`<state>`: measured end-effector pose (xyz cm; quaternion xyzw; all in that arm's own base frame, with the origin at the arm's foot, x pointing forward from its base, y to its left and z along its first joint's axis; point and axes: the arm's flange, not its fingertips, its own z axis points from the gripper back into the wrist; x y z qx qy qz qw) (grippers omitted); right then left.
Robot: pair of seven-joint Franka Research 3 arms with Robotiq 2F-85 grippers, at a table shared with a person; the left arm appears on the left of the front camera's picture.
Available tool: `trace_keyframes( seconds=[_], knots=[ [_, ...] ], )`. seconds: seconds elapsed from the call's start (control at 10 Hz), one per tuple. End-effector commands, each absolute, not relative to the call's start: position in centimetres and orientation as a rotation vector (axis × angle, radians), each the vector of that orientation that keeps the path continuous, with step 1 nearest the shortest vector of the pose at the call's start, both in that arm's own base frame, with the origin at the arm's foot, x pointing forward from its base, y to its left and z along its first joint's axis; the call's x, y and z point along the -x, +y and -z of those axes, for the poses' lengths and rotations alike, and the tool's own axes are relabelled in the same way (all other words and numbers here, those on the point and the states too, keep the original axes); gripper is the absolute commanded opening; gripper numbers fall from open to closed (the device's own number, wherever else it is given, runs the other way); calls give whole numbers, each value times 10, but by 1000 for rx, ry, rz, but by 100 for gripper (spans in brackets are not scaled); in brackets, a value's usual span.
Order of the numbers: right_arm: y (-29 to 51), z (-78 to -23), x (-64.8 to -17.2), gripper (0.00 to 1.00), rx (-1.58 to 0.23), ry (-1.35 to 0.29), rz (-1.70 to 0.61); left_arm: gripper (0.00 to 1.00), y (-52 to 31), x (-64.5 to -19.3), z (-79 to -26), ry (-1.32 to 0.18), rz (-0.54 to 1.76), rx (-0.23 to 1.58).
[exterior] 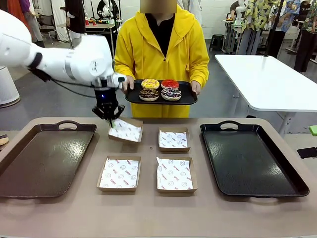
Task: Individually package the donuts and arrange them on the tray.
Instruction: Pick up one Paper togo box, then place the picked Paper togo box on the Handle tray while simultaneously picking up another Paper togo box from the table with the other hand.
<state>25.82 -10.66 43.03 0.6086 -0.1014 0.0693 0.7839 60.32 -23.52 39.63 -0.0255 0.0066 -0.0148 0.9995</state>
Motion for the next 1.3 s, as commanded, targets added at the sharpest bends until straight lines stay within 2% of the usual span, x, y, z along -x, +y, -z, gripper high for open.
trace_keyframes(
  seconds=[0.0,0.4,1.2],
  knots=[
    [-107,-430,-257,100,-1326,-228,-158,0,-226,-607,-441,2,42,34],
    [-107,-430,-257,100,-1326,-228,-158,0,-225,-608,-494,-46,-8,4],
    [-107,-430,-257,100,-1326,-228,-158,0,-224,-606,-495,-43,16,42]
  ],
)
